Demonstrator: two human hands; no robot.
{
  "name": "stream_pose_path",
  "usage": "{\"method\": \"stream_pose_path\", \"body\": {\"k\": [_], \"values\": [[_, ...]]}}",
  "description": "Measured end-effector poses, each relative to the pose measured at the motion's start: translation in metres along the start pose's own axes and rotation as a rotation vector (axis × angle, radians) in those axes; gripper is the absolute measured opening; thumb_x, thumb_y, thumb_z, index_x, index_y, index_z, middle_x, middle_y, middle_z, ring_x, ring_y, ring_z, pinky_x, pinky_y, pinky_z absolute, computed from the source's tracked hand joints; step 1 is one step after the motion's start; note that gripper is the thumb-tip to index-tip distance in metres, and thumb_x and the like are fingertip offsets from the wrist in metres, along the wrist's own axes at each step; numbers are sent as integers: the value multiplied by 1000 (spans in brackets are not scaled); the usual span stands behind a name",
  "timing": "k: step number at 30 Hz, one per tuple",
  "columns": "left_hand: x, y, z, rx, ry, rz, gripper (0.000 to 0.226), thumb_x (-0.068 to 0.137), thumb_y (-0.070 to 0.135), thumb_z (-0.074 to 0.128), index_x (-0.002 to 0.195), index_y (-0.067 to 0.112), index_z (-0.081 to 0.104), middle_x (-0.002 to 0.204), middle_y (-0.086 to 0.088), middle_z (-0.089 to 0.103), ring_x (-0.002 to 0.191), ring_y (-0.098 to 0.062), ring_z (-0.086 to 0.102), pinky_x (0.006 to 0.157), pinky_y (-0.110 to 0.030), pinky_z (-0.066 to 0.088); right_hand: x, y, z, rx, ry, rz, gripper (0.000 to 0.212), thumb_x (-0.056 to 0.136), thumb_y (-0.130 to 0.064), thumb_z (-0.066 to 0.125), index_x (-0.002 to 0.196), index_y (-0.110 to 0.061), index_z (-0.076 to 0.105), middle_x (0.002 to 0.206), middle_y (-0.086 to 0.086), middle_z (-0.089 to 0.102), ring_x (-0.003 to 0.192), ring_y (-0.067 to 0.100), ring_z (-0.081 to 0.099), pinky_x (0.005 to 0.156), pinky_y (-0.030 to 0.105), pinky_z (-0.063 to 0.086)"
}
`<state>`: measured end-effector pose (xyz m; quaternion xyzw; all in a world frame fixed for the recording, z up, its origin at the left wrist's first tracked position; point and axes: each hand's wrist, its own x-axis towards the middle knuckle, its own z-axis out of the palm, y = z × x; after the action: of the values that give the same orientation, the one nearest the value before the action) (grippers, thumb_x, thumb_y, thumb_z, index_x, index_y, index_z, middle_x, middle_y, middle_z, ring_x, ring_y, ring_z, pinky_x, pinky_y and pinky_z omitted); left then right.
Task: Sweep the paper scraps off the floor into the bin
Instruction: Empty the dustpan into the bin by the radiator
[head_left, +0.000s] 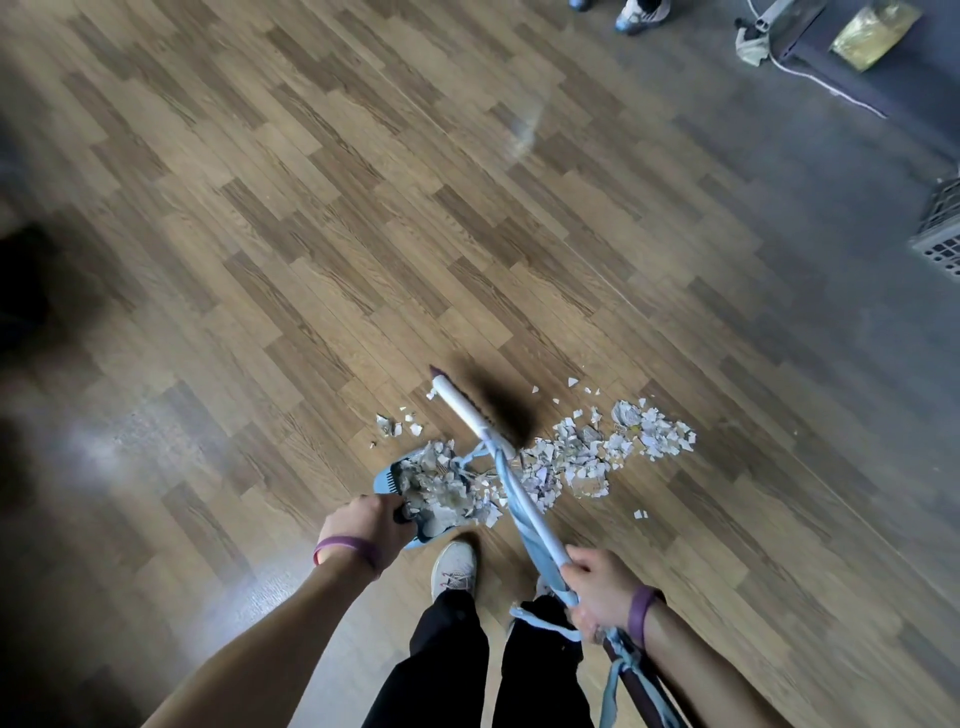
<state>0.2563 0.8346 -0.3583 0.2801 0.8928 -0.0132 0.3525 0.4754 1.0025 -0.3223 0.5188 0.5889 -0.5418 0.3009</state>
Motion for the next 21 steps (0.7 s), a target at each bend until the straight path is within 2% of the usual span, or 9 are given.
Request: {"method": "stream_pose_path", "body": {"k": [5, 9, 14, 17, 21], "values": [[1, 14, 11, 39, -49, 64, 18, 80, 40, 50, 71, 25, 45, 77, 4, 54, 76, -25, 55, 60, -26, 38, 20, 13, -10, -44, 76, 55, 23, 94, -4, 35, 71, -9, 38, 54, 4, 30, 28, 9, 34, 34, 22, 26], [0, 18, 22, 36, -57, 68, 15, 81, 41, 50, 77, 26, 47, 88, 1, 64, 87, -25, 61, 61, -26, 38, 26, 23, 0, 120, 59, 142, 27, 94, 0, 34, 69, -8, 39, 53, 5, 30, 25, 8, 35, 31, 16, 26], [4, 19, 21, -21, -51, 26, 12, 79, 37, 52, 78, 26, 53, 82, 3, 61, 80, -25, 58, 62, -26, 40, 8, 30, 21, 379, -57, 190, 22, 97, -1, 33, 77, -9, 37, 58, 2, 22, 26, 11, 29, 34, 10, 24], [5, 17, 16, -38, -42, 8, 10, 79, 38, 52, 78, 28, 55, 84, 4, 63, 80, -25, 59, 62, -25, 40, -3, 26, 23, 380, -90, 150, 18, 98, -3, 35, 83, -10, 40, 57, 2, 21, 28, 11, 27, 34, 10, 22], [1, 10, 11, -168, -15, -66, 18, 76, 28, 56, 61, 23, 45, 68, 2, 56, 67, -24, 52, 55, -24, 35, -13, 16, 15, 338, -125, 135, 28, 97, -3, 37, 70, -12, 33, 58, 3, 23, 28, 11, 27, 33, 10, 20]]}}
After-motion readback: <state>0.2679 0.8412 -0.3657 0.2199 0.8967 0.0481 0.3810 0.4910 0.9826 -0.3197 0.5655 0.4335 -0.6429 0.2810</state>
